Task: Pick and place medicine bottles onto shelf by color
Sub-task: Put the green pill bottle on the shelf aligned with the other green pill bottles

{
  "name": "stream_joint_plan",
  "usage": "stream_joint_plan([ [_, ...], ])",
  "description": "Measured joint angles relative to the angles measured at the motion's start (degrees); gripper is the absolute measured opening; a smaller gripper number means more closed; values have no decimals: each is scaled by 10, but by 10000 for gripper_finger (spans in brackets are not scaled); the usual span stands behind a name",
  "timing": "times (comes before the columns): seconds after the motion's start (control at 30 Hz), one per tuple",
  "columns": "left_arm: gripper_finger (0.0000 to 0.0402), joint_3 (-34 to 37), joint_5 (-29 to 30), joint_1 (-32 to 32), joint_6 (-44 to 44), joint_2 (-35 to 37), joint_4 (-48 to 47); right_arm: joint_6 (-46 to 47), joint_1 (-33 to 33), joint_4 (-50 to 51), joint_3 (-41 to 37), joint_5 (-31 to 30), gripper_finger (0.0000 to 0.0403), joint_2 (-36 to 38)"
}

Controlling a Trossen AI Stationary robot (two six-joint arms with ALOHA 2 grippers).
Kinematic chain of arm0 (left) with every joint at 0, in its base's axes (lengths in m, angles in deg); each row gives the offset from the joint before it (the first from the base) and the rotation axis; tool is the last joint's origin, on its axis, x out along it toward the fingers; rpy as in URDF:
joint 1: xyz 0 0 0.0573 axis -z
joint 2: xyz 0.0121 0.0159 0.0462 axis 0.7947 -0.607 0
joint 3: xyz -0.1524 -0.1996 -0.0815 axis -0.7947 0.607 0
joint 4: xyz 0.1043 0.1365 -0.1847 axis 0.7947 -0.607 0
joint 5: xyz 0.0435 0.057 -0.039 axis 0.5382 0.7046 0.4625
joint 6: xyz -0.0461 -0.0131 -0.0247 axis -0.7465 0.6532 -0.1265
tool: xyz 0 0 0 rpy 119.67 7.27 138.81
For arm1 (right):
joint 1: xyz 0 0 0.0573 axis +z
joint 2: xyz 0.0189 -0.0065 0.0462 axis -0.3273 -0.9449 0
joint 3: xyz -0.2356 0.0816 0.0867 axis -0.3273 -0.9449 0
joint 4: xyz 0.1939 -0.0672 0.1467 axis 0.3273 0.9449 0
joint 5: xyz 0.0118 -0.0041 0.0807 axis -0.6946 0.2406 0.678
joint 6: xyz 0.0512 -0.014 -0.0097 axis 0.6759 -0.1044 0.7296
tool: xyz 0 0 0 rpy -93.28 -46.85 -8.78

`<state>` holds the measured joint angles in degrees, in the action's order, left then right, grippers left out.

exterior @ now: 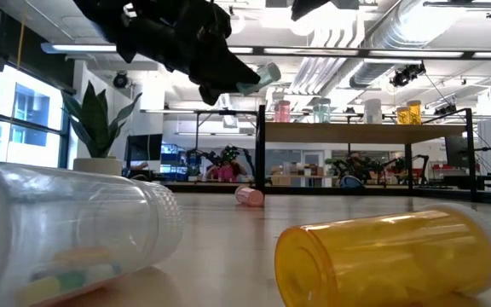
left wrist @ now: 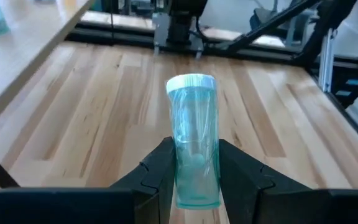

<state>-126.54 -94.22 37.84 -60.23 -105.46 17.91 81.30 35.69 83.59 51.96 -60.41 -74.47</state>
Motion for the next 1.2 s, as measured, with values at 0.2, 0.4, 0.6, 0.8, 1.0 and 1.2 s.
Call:
stream_joint_plan([
  [0.2, 93, 0, -35, 1, 0, 0, 47, 72, -77, -3, 0, 213, 183, 51],
  [0.4, 93, 0, -39, 17, 3, 0, 81, 60, -115, -50, 0, 375, 183, 61],
  [0.6, 93, 0, -28, 52, 29, 0, 119, 45, -114, -91, 0, 505, 183, 59],
  [0.8, 93, 0, -11, 81, 31, 0, 145, 39, -87, -93, 0, 531, 183, 59],
  [1.0, 93, 0, 25, 99, 30, 0, 169, 34, -60, -91, 0, 500, 183, 59],
  [1.2, 93, 0, 30, 115, 22, -1, 196, 35, -53, -91, 0, 470, 183, 59],
])
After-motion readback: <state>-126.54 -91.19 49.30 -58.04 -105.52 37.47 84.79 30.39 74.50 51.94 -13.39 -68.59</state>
